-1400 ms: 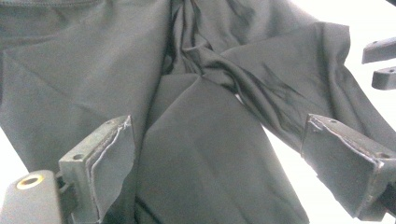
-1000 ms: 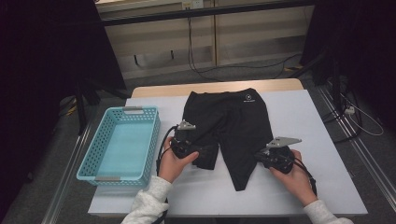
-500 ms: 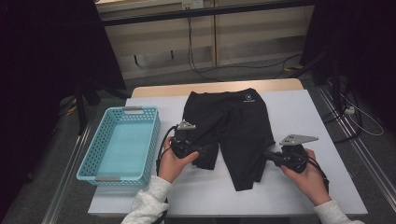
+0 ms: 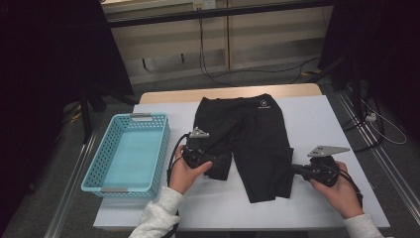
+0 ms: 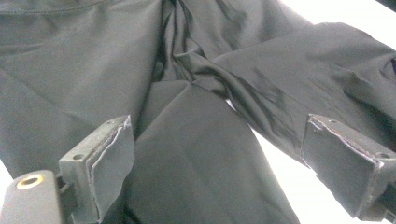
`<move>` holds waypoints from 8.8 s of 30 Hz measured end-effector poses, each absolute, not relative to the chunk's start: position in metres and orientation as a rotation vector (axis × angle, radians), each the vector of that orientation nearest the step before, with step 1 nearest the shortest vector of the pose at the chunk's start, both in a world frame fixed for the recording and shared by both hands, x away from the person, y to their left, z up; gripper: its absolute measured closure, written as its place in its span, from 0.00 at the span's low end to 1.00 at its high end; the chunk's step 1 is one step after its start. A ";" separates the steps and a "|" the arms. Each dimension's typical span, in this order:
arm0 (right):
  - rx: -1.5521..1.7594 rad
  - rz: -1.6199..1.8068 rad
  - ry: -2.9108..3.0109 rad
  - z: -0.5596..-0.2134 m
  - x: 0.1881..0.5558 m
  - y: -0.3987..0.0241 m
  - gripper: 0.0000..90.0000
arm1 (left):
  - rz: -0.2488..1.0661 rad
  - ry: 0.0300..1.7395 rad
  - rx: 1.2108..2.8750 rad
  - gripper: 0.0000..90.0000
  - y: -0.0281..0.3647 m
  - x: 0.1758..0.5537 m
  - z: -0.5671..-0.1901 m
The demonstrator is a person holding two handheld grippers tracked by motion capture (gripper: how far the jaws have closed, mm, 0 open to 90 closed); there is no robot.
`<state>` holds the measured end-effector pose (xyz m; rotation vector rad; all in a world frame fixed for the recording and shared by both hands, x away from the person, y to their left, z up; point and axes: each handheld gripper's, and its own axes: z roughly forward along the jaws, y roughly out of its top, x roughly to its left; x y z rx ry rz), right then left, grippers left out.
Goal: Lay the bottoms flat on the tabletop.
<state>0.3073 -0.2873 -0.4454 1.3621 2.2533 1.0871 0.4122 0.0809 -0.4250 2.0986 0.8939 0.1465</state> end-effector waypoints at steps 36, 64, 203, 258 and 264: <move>1.402 1.036 2.091 -0.452 0.302 -0.308 0.39 | 0.038 0.623 2.219 0.23 0.021 0.377 -0.453; 1.476 1.097 2.210 -0.463 0.305 -0.298 0.98 | -0.085 0.702 2.286 0.97 0.012 0.374 -0.455; 1.702 1.079 2.047 -0.463 0.400 -0.339 1.00 | 0.182 0.815 2.197 0.15 0.083 0.390 -0.420; 1.720 1.006 2.138 -0.454 0.317 -0.353 0.89 | 0.153 0.787 2.207 0.14 0.072 0.393 -0.419; 1.705 0.968 2.163 -0.452 0.311 -0.356 0.99 | 0.145 0.776 2.216 0.14 0.069 0.392 -0.420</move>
